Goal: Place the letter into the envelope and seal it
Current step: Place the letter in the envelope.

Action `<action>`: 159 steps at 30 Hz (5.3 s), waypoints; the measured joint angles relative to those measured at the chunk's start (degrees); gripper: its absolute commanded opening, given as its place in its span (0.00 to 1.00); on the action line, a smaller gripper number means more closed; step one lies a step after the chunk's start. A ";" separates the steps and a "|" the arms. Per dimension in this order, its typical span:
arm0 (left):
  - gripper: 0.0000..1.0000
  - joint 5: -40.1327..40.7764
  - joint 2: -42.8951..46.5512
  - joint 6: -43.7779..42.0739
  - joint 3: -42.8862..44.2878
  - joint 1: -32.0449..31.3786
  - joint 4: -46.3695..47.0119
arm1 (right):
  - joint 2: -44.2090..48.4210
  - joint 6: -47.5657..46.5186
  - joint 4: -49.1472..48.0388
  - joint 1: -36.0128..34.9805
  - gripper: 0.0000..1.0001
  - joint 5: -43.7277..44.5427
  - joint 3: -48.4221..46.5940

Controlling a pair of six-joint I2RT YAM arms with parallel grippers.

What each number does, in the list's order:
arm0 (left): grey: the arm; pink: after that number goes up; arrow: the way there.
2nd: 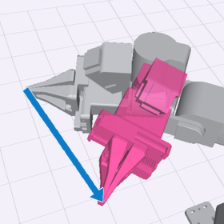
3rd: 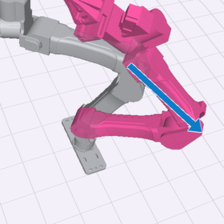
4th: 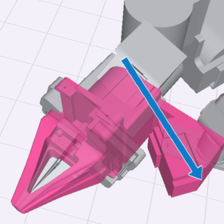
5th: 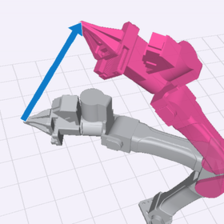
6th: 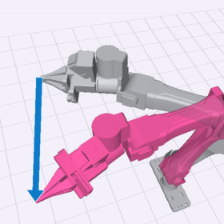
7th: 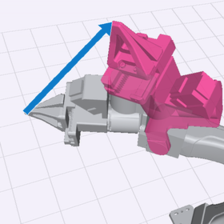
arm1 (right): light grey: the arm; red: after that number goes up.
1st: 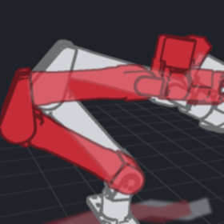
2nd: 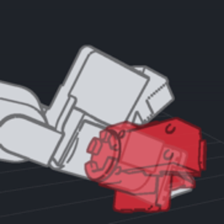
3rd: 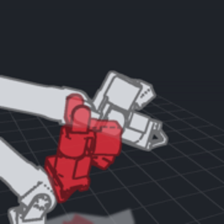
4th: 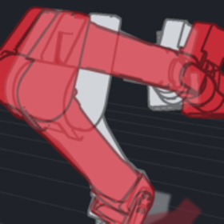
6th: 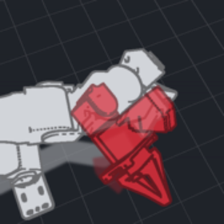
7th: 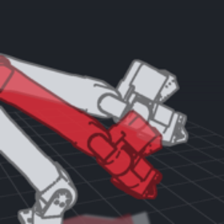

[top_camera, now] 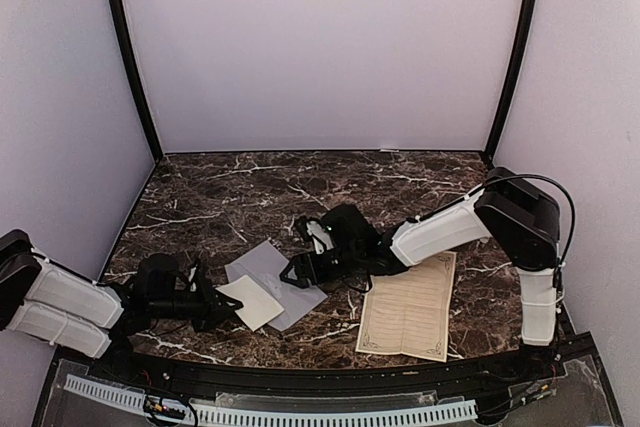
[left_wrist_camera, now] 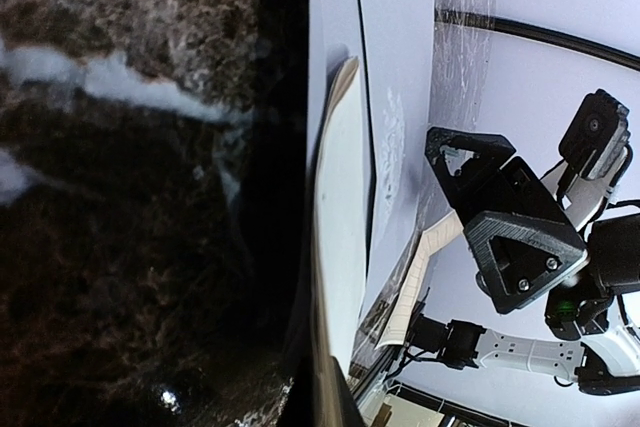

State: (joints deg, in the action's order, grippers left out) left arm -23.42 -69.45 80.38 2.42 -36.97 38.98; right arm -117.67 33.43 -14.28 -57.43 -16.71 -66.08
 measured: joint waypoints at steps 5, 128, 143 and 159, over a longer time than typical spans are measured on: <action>0.00 -0.74 -2.58 -0.13 0.02 0.61 1.70 | -0.09 0.11 -0.24 -0.11 0.74 -0.04 0.00; 0.66 6.91 -3.82 -29.79 24.85 1.09 -43.21 | -0.20 2.89 6.95 -2.16 0.39 -1.16 -2.69; 0.62 6.08 -6.03 -30.29 25.38 1.09 -40.57 | -3.32 2.86 6.62 -2.21 0.38 -2.27 -5.97; 0.60 4.13 -9.40 -30.53 26.47 1.09 -36.81 | -4.74 2.12 8.33 -2.21 0.35 -1.86 -8.61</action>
State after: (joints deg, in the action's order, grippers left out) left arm -19.29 -78.85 49.84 28.88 -35.88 2.17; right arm -122.41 35.55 -5.96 -59.64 -18.57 -74.70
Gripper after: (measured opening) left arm 0.606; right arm 0.351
